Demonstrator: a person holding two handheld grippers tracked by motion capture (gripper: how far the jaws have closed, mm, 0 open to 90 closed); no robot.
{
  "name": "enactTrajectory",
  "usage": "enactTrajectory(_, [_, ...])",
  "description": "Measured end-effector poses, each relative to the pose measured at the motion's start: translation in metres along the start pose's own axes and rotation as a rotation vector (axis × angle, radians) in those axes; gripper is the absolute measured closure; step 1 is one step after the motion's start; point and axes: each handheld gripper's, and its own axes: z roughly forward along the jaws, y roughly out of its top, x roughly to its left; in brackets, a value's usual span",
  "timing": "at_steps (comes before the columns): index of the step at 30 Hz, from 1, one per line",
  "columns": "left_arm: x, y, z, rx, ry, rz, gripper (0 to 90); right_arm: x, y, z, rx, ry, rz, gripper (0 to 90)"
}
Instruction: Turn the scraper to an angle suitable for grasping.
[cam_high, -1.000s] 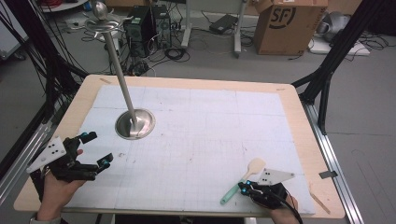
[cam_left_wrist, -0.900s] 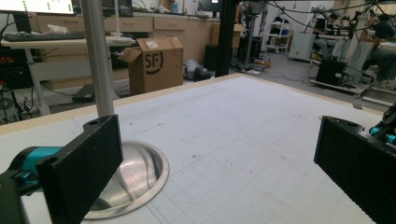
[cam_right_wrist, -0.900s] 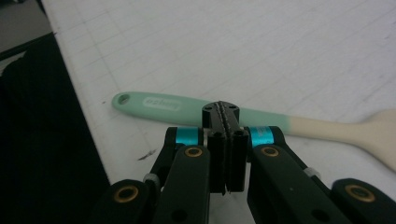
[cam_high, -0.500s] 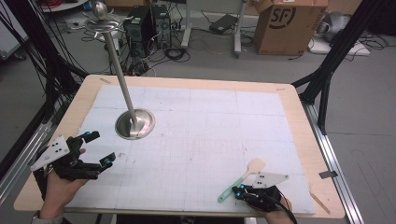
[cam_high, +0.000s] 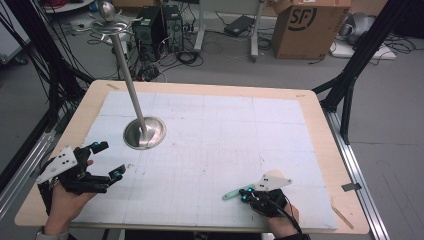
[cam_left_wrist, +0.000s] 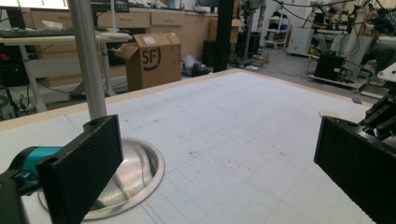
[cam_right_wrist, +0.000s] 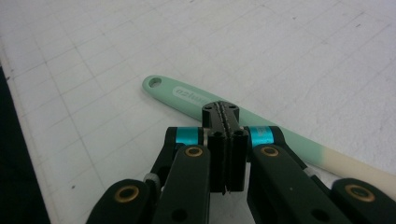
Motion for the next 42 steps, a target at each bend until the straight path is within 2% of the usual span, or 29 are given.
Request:
enactTrajectory(5, [-0.003,0.000,0.001,0.005,-0.005,0.005,1.7,-0.001,0.006,0.007,0.001,-0.034,0.010,90.0])
enactTrajectory(11, [-0.001,0.000,-0.002,0.003,0.000,0.001,1.7,-0.005,0.026,0.025,0.020,-0.096,0.024,90.0])
enactTrajectory(15, [0.002,0.000,-0.006,-0.004,0.009,-0.002,1.7,-0.009,0.036,0.035,0.026,-0.111,0.024,90.0])
enactTrajectory(19, [0.002,0.000,-0.008,-0.006,0.013,-0.006,1.7,-0.016,0.047,0.045,0.043,-0.133,0.028,90.0])
enactTrajectory(20, [0.001,0.000,-0.008,-0.005,0.011,-0.003,1.7,-0.021,0.050,0.049,0.044,-0.144,0.042,90.0])
enactTrajectory(23, [0.001,0.001,-0.009,-0.006,0.011,-0.001,1.7,-0.028,0.054,0.053,0.034,-0.148,0.061,90.0])
enactTrajectory(30, [0.002,0.000,-0.010,-0.009,0.014,-0.006,1.7,-0.040,0.061,0.062,0.019,-0.189,0.094,90.0])
enactTrajectory(34, [0.002,0.000,-0.009,-0.007,0.013,-0.008,1.7,-0.047,0.064,0.065,0.019,-0.188,0.121,90.0])
enactTrajectory(37, [0.001,0.000,-0.008,-0.005,0.010,-0.007,1.7,-0.050,0.065,0.066,0.023,-0.181,0.126,90.0])
enactTrajectory(39, [0.000,-0.001,-0.007,-0.005,0.008,-0.009,1.7,-0.050,0.065,0.064,0.015,-0.178,0.113,90.0])
enactTrajectory(42, [0.000,-0.001,-0.007,-0.004,0.007,-0.008,1.7,-0.051,0.068,0.050,-0.069,-0.135,0.122,90.0])
